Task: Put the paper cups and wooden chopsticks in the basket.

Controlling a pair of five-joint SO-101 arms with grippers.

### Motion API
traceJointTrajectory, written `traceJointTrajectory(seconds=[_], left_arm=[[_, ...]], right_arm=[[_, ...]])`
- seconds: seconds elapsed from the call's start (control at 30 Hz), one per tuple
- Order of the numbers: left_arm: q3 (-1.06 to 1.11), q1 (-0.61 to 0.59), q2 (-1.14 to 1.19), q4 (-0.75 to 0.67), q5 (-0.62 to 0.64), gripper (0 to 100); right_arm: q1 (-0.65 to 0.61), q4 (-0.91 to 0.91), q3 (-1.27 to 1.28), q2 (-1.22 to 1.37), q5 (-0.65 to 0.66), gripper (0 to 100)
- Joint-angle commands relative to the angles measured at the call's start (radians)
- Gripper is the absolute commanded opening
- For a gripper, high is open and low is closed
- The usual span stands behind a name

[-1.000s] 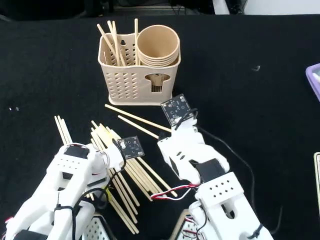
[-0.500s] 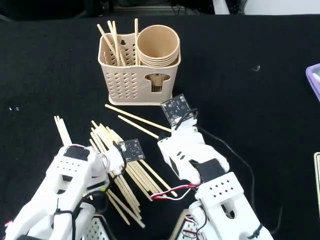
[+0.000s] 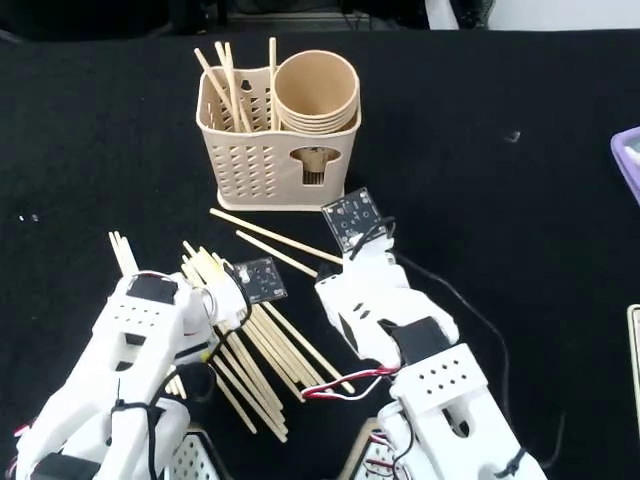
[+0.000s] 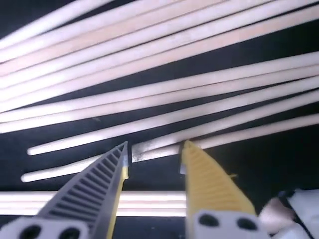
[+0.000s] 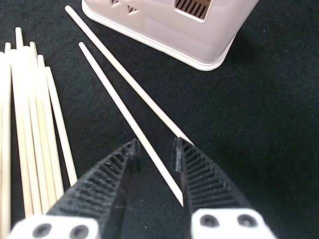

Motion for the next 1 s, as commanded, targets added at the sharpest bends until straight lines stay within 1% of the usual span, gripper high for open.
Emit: traceJointTrajectory(seconds=[0.0,0.1,0.3,0.4,0.57,0.63,0.73,0.77,0.87,0.97], left_arm=[[0.021,-0.01,0.011,-0.012,0.005,29],[0.018,-0.008,0.011,-0.014,0.003,28],[0.061,-0.005,0.012,-0.08,0.002,28],[0.088,-0.008,0.012,-0.135,0.002,28],[0.087,-0.01,0.012,-0.127,0.003,28],[0.047,-0.012,0.0,-0.048,0.009,28],[-0.096,-0.012,0.0,0.141,0.018,27],[-0.148,-0.012,0.0,0.193,0.04,27],[-0.282,-0.035,0.0,0.298,0.16,28],[-0.344,-0.058,0.0,0.31,0.331,28]], right_arm=[[0.018,-0.025,-0.005,-0.033,0.002,11.4],[0.018,-0.025,-0.005,-0.033,0.002,11.4],[0.018,-0.025,-0.005,-0.033,0.002,11.4],[0.018,-0.025,-0.005,-0.033,0.002,11.4],[0.018,-0.025,-0.005,-0.033,0.002,11.4],[0.018,-0.025,-0.004,-0.033,0.002,11.4],[0.018,-0.025,-0.004,-0.033,0.002,11.4],[0.018,-0.025,-0.004,-0.033,0.002,11.4],[0.018,-0.025,-0.004,-0.033,0.002,11.4],[0.018,-0.025,-0.004,-0.033,0.002,11.4]])
